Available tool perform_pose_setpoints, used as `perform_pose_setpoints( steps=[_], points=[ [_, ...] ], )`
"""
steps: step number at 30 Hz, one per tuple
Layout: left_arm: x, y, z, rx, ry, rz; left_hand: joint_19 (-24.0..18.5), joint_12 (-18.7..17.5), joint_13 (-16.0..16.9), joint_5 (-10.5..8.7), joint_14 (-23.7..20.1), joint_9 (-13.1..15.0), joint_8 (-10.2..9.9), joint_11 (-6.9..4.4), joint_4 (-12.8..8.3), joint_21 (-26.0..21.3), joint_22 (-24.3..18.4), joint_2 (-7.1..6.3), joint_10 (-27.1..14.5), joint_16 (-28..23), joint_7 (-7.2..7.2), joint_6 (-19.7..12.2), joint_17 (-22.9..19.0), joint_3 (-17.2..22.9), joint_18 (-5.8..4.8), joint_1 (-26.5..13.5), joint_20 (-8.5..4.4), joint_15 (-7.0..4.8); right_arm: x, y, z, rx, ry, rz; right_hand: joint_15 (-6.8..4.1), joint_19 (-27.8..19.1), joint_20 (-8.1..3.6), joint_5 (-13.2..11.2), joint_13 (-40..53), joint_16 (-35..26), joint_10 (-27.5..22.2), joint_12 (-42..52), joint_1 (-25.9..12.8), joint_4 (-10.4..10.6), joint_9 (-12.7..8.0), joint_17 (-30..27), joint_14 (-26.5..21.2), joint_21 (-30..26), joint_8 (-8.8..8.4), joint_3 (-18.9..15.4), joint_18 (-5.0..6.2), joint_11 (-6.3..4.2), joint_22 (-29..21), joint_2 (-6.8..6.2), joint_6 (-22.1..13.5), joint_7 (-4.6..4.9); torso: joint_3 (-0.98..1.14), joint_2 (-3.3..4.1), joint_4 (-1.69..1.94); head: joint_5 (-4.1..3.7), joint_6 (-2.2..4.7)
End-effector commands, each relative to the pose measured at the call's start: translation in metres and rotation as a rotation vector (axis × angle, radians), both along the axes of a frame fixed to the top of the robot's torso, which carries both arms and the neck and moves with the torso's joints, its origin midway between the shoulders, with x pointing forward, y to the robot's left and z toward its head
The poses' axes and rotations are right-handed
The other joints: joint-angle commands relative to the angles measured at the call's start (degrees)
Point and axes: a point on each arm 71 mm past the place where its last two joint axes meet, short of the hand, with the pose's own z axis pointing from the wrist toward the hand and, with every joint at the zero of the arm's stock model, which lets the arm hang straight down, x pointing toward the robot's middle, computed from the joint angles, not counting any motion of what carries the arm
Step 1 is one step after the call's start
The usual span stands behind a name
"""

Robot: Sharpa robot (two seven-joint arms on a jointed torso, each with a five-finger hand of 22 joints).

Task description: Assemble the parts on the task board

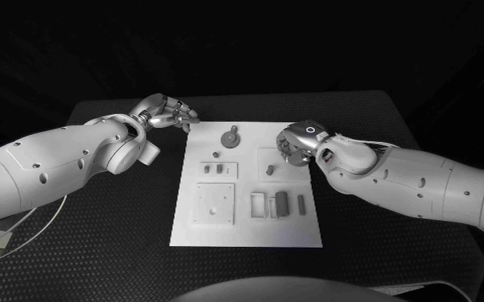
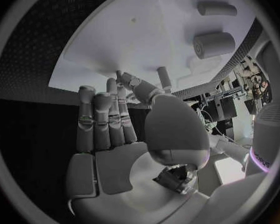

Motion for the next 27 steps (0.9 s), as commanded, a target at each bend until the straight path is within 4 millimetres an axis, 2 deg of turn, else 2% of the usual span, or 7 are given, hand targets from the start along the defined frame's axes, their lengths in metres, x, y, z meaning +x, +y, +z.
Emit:
perform_pose_setpoints(
  steps=[1, 10, 18, 27],
  points=[
    [0.000, -0.002, 0.000, -0.004, 0.002, -0.015, 0.39, -0.15, -0.09, 0.24, 0.47, -0.09, 0.05, 0.14, 0.06, 0.10, -0.09, 0.34, 0.29, -0.34, 0.17, -0.38, 0.11, -0.31, 0.17, 0.31, -0.01, -0.04, 0.001, -0.001, 0.003, 0.008, -0.012, -0.005, -0.44, 0.05, -0.26, 0.35, 1.57, 0.22, 0.22, 0.38, 0.08, 0.11, 0.08, 0.10, 0.03, 0.24, 0.25, 0.20, 3.05, 0.01, 1.30, 0.16, 0.52, -0.03, 0.02, 0.04, 0.06, 0.04, -0.06],
    [0.000, -0.001, 0.000, -0.003, 0.002, -0.014, 0.39, -0.18, -0.11, 0.25, 0.48, -0.11, 0.04, 0.15, 0.05, 0.09, -0.10, 0.34, 0.26, -0.41, 0.18, -0.41, 0.18, -0.32, 0.16, 0.31, -0.02, -0.03, 0.000, -0.004, 0.009, 0.019, -0.001, -0.013, -0.44, 0.05, -0.28, 0.37, 1.58, 0.22, 0.24, 0.36, 0.05, 0.10, 0.10, 0.13, 0.04, 0.27, 0.24, 0.22, 3.05, 0.00, 1.29, 0.16, 0.53, -0.04, 0.00, 0.03, 0.00, 0.16, -0.15],
    [0.001, 0.000, 0.000, -0.002, 0.001, -0.013, 0.39, -0.18, -0.11, 0.25, 0.49, -0.11, 0.05, 0.16, 0.04, 0.08, -0.11, 0.34, 0.26, -0.46, 0.19, -0.42, 0.24, -0.33, 0.15, 0.32, -0.02, -0.03, -0.003, -0.001, 0.025, 0.049, 0.004, -0.007, -0.45, 0.05, -0.29, 0.39, 1.60, 0.22, 0.26, 0.34, 0.02, 0.10, 0.13, 0.16, 0.05, 0.30, 0.24, 0.24, 3.05, 0.00, 1.29, 0.18, 0.54, -0.05, -0.04, 0.00, -0.04, 0.15, -0.08],
    [0.001, 0.000, 0.000, -0.002, 0.000, -0.012, 0.40, -0.20, -0.12, 0.25, 0.51, -0.13, 0.05, 0.16, 0.04, 0.08, -0.13, 0.33, 0.25, -0.51, 0.20, -0.44, 0.32, -0.35, 0.15, 0.32, -0.03, -0.03, -0.006, 0.004, 0.029, 0.066, -0.003, 0.009, -0.45, 0.03, -0.31, 0.40, 1.61, 0.21, 0.26, 0.31, 0.00, 0.08, 0.16, 0.19, 0.05, 0.33, 0.22, 0.26, 3.05, -0.01, 1.28, 0.19, 0.53, -0.05, 0.00, 0.04, 0.02, 0.26, -0.02]
  ],
)
